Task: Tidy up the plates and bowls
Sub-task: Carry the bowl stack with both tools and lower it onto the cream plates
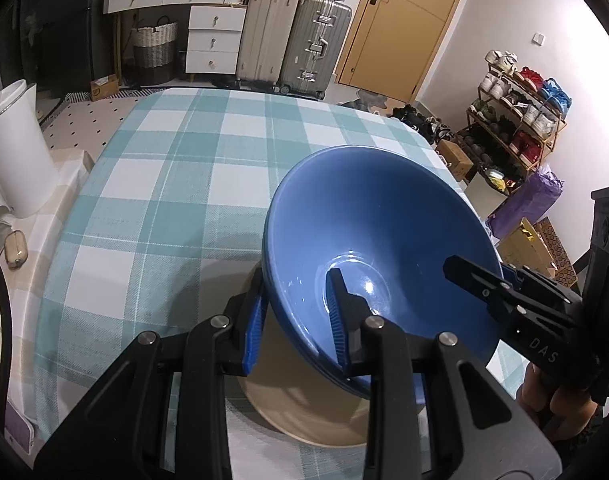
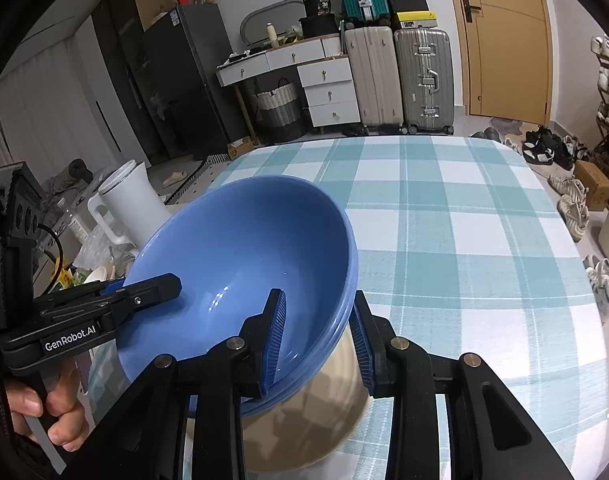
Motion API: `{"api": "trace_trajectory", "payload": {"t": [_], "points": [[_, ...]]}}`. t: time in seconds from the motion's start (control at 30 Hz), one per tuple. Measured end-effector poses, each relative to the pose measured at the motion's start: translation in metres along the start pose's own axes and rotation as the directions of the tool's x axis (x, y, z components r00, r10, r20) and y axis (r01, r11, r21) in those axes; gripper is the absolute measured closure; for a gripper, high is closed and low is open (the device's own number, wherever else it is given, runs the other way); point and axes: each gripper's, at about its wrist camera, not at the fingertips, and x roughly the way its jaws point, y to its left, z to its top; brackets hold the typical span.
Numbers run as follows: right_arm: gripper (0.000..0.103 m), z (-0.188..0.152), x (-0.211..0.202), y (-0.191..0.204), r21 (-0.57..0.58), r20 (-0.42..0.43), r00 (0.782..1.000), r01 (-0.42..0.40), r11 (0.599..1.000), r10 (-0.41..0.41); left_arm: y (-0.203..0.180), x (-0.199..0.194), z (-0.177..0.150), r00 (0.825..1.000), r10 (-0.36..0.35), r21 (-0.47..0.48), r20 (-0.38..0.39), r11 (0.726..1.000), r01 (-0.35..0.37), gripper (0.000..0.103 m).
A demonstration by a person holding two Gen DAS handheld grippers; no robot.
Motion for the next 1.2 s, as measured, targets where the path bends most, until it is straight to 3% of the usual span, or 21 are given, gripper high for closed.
{"api": "trace_trajectory", "payload": {"t": [0.37,0.9,1.1,1.17,1.2], "points": [[0.07,0.002,0.014,-0.002,-0.004,-0.014,1.0,0.018,1.0,-0.018,0.001,0.026,0.007,0.999,0.03,0.033,-0.011,0.999,-0.029,0.078],[0.07,0.002,0.017,-0.009,-0.006,-0.009,1.0,0.012,1.0,-0.012,0.002,0.041,0.012,1.0,0.018,0.041,0.0,0.999,-0.018,0.078],[0.063,0.001,0.014,-0.008,-0.024,0.0,1.0,0.014,1.0,-0.014,0.002,0.039,0.012,0.999,0.033,0.066,0.02,0.997,-0.034,0.072],[0.052,0.002,0.009,-0.007,-0.03,0.013,1.0,0.0,1.0,0.0,0.003,0.036,0.013,0.999,0.034,0.07,0.032,0.997,-0.036,0.067],[0.052,0.002,0.008,-0.006,-0.033,0.019,1.0,-0.005,0.999,0.006,0.003,0.035,0.014,0.999,0.035,0.073,0.039,0.997,-0.038,0.063]]}}
